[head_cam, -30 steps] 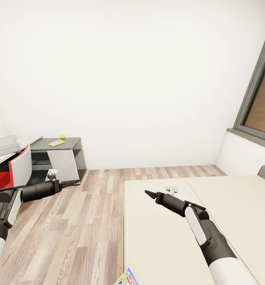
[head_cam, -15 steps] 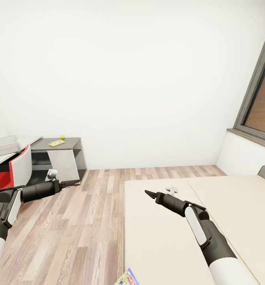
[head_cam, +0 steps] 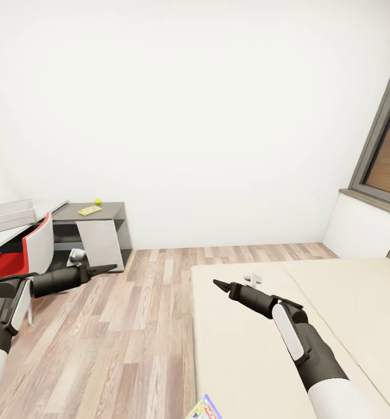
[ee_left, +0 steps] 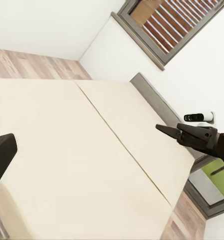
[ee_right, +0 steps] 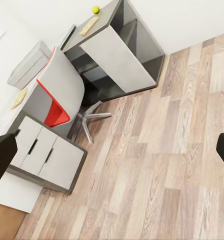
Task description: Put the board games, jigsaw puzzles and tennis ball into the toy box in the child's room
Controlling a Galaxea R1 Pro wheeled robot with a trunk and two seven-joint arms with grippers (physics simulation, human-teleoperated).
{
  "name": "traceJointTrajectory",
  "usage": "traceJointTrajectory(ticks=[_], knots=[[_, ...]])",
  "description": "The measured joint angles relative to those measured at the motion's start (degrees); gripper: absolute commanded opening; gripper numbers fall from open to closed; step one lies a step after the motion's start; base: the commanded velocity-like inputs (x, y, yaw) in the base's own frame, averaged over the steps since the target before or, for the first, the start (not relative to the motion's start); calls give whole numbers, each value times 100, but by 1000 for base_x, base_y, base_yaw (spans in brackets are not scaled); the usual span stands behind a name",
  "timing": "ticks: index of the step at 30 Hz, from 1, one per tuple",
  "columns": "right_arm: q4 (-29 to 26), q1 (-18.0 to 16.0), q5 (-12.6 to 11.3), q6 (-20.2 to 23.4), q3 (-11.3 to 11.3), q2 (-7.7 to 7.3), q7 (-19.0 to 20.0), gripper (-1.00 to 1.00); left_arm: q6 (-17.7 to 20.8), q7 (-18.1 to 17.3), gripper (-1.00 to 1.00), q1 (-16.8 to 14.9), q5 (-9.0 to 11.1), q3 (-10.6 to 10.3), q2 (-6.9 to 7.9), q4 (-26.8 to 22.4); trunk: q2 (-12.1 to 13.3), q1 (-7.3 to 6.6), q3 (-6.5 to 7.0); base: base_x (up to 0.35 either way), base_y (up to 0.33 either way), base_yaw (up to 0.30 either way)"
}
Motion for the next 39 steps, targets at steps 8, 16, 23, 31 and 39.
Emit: traceJointTrajectory(ticks=[8, 16, 23, 31, 39], knots=[[0, 0, -3, 0, 0, 0, 0, 100, 0, -1, 100, 0, -2, 0, 0, -1, 0, 0, 0, 0, 258, 0], [0, 0, -3, 0, 0, 0, 0, 100, 0, -3, 100, 0, -2, 0, 0, -1, 0, 0, 0, 0, 261, 0], [0, 0, -3, 0, 0, 0, 0, 100, 0, -4, 100, 0, -4, 0, 0, -1, 0, 0, 0, 0, 261, 0], [0, 0, -2, 0, 0, 0, 0, 100, 0, 4, 100, 0, -3, 0, 0, -1, 0, 0, 0, 0, 261, 0], [0, 0, 4, 0, 0, -1, 0, 100, 0, 5, 100, 0, 1, 0, 0, -1, 0, 0, 0, 0, 261, 0]])
